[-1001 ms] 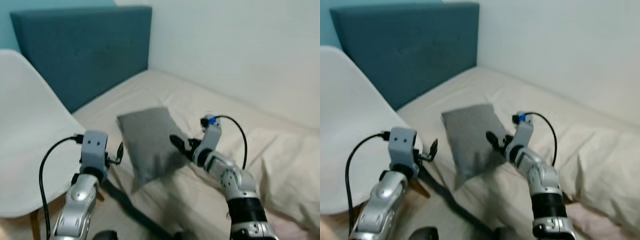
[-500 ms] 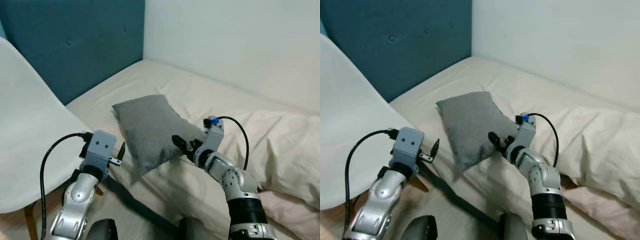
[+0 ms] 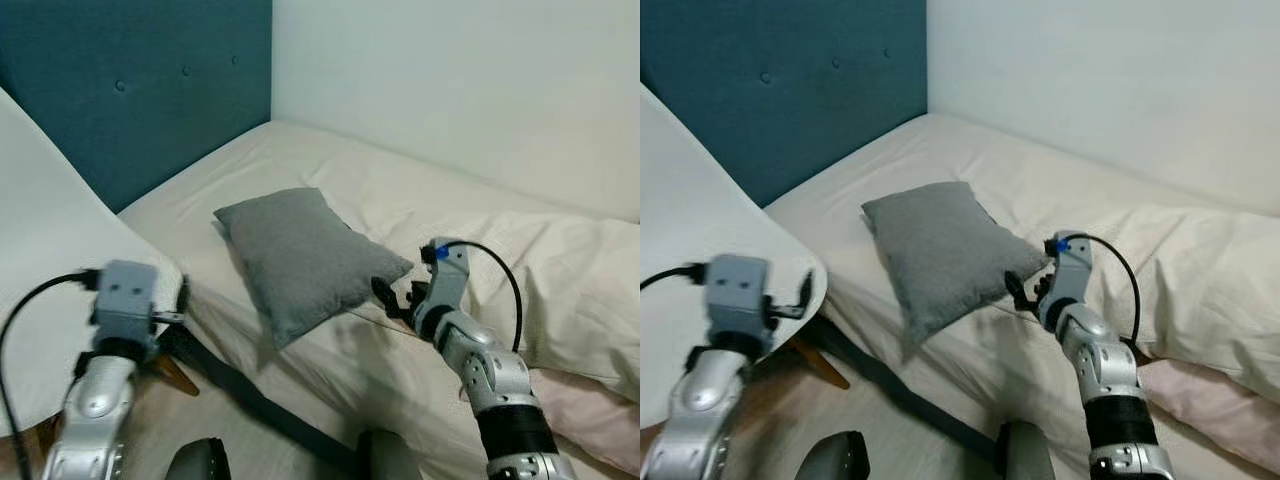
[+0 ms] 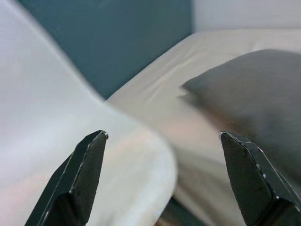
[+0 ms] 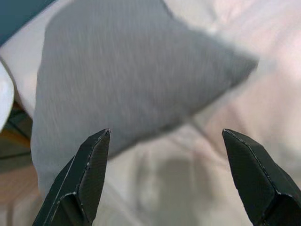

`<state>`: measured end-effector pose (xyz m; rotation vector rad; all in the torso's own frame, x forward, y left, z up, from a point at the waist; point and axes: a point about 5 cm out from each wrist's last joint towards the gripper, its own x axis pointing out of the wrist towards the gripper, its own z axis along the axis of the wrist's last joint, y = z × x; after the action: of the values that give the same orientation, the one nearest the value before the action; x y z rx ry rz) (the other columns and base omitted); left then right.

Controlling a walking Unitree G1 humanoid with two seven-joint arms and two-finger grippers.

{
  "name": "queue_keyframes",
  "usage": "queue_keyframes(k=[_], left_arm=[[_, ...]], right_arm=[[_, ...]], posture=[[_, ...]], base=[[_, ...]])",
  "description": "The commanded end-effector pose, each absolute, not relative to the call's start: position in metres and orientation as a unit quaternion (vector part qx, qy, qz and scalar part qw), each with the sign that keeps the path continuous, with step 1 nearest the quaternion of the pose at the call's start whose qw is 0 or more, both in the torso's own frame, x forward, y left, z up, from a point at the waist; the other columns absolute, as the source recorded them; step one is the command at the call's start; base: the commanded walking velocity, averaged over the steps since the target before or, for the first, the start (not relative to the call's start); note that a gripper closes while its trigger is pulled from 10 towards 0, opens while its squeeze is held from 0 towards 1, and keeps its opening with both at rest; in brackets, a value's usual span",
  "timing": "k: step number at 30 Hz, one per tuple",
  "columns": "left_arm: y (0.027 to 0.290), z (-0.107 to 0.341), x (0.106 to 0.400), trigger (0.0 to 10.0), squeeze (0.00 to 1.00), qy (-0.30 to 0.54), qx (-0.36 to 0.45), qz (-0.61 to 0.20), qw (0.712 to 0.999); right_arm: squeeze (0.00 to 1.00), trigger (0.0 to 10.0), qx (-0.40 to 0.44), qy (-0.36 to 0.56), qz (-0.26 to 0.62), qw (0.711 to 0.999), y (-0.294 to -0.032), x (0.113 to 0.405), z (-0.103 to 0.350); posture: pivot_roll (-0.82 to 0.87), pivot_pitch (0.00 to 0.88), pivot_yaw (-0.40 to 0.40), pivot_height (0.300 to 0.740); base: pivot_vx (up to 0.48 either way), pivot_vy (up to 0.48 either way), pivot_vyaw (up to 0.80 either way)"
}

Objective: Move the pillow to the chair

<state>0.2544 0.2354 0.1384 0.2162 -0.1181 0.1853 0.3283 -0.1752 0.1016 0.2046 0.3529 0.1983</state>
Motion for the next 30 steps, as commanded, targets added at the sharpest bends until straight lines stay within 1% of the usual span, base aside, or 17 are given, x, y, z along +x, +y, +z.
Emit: queue_keyframes(k=[1,2,3,5,6,8,11,14,19,20,22,24,26,27,28,30], left_arm=[[0.235,0.135,0.254,10.0,0.0,-0.052,0.093,0.096,0.99],[0.248,0.13,0.244,10.0,0.0,-0.037,0.085,0.125,0.988],[0.248,0.13,0.244,10.0,0.0,-0.037,0.085,0.125,0.988],[0.257,0.13,0.236,10.0,0.0,-0.029,0.091,0.137,0.986],[0.257,0.13,0.236,10.0,0.0,-0.029,0.091,0.137,0.986],[0.264,0.132,0.232,10.0,0.0,-0.026,0.107,0.137,0.984],[0.267,0.132,0.23,10.0,0.0,-0.025,0.111,0.138,0.984],[0.266,0.145,0.231,10.0,0.0,-0.039,0.126,0.104,0.986],[0.262,0.146,0.233,10.0,0.0,-0.03,0.147,0.078,0.986],[0.26,0.147,0.233,10.0,0.0,-0.031,0.152,0.074,0.985],[0.258,0.152,0.233,10.0,0.0,-0.037,0.165,0.066,0.983],[0.258,0.154,0.234,10.0,0.0,-0.039,0.172,0.063,0.982],[0.262,0.167,0.233,10.0,0.0,-0.057,0.19,0.074,0.977],[0.262,0.167,0.233,10.0,0.0,-0.057,0.19,0.074,0.977],[0.265,0.176,0.23,10.0,0.0,-0.071,0.198,0.084,0.974],[0.265,0.182,0.229,10.0,0.0,-0.081,0.203,0.087,0.972]], right_arm=[[0.0,10.0,0.109,0.168,0.098,0.975,-0.177,0.328,0.103],[0.0,10.0,0.158,0.172,0.107,0.967,-0.179,0.32,0.09],[0.0,10.0,0.158,0.172,0.107,0.967,-0.179,0.32,0.09],[0.0,10.0,0.231,0.158,0.114,0.953,-0.181,0.315,0.085],[0.0,10.0,0.231,0.158,0.114,0.953,-0.181,0.315,0.085],[0.0,10.0,0.28,0.135,0.111,0.944,-0.184,0.318,0.087],[0.0,10.0,0.293,0.127,0.106,0.942,-0.185,0.32,0.088],[0.0,10.0,0.302,0.131,0.035,0.944,-0.197,0.331,0.083],[0.0,10.0,0.33,0.135,0.016,0.934,-0.199,0.335,0.074],[0.0,10.0,0.336,0.135,0.016,0.932,-0.198,0.336,0.073],[0.0,10.0,0.346,0.13,0.024,0.929,-0.195,0.339,0.075],[0.0,10.0,0.352,0.126,0.031,0.927,-0.192,0.341,0.076],[0.0,10.0,0.385,0.1,0.064,0.915,-0.183,0.349,0.087],[0.0,10.0,0.385,0.1,0.064,0.915,-0.183,0.349,0.087],[0.0,10.0,0.394,0.09,0.079,0.911,-0.178,0.353,0.092],[0.0,10.0,0.397,0.087,0.087,0.91,-0.175,0.356,0.094]], posture=[[0.07,0.0,-0.088,0.435],[0.09,0.0,-0.068,0.425],[0.09,0.0,-0.068,0.425],[0.1,0.0,-0.061,0.416],[0.1,0.0,-0.061,0.416],[0.1,0.02,-0.052,0.416],[0.09,0.029,-0.046,0.416],[0.08,0.111,-0.017,0.416],[0.08,0.154,-0.002,0.416],[0.08,0.183,-0.001,0.416],[0.09,0.208,-0.002,0.416],[0.09,0.208,-0.002,0.416],[0.11,0.251,-0.008,0.416],[0.11,0.251,-0.008,0.416],[0.12,0.27,-0.013,0.416],[0.12,0.27,-0.013,0.416]], base=[[0.0,0.0,0.0],[0.0,0.0,0.0],[0.0,0.0,0.0],[0.0,0.0,0.0],[0.0,0.0,0.0],[0.0,0.0,0.0],[0.0,0.0,0.0],[0.0,0.0,0.0],[0.0,0.0,0.0],[0.0,0.0,0.0],[0.0,0.0,0.0],[0.0,0.0,0.0],[0.0,0.0,0.0],[0.0,0.0,0.0],[0.0,0.0,0.0],[0.0,0.0,0.0]])
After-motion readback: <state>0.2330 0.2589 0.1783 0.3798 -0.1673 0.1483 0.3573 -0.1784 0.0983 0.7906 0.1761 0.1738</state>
